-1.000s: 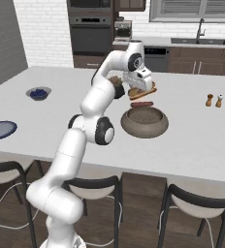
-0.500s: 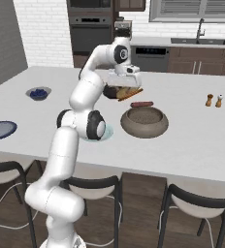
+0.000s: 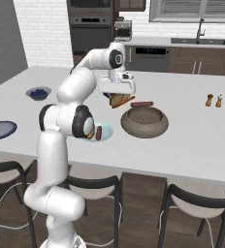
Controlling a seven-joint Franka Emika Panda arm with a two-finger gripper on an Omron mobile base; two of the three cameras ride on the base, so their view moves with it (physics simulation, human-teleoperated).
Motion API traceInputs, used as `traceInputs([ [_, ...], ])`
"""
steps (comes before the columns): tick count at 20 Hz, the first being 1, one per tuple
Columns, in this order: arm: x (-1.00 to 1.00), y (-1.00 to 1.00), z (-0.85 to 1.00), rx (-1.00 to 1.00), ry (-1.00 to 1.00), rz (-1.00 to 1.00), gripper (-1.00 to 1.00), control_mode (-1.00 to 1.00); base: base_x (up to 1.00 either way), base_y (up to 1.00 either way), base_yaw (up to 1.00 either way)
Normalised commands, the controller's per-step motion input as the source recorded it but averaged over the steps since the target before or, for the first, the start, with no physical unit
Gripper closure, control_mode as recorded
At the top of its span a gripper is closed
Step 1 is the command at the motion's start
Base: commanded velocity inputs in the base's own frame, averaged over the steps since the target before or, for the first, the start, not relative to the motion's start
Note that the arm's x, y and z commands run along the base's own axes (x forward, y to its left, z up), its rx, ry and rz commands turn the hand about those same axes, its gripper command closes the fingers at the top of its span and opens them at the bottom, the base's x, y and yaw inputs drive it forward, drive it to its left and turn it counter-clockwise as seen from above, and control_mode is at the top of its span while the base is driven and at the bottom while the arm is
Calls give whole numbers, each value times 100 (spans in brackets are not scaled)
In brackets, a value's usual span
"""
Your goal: Place one bun and one sausage from the bowl on each plate.
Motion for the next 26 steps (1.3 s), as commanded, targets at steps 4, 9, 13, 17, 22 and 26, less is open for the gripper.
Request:
traceInputs([
  [4, -42, 8, -9, 17, -15, 8, 100, -100, 0, 0, 0],
  [9, -40, 42, 0, 0, -14, 15, 100, -100, 0, 0, 0],
  [13, 0, 12, -4, 1, -1, 2, 100, -100, 0, 0, 0],
  [17, 0, 3, 0, 0, 0, -1, 100, 100, 0, 44, 0],
  [22, 0, 0, 0, 0, 0, 0, 100, 100, -6, 100, -1],
  [26, 0, 0, 0, 0, 0, 0, 100, 100, 0, 100, 0],
])
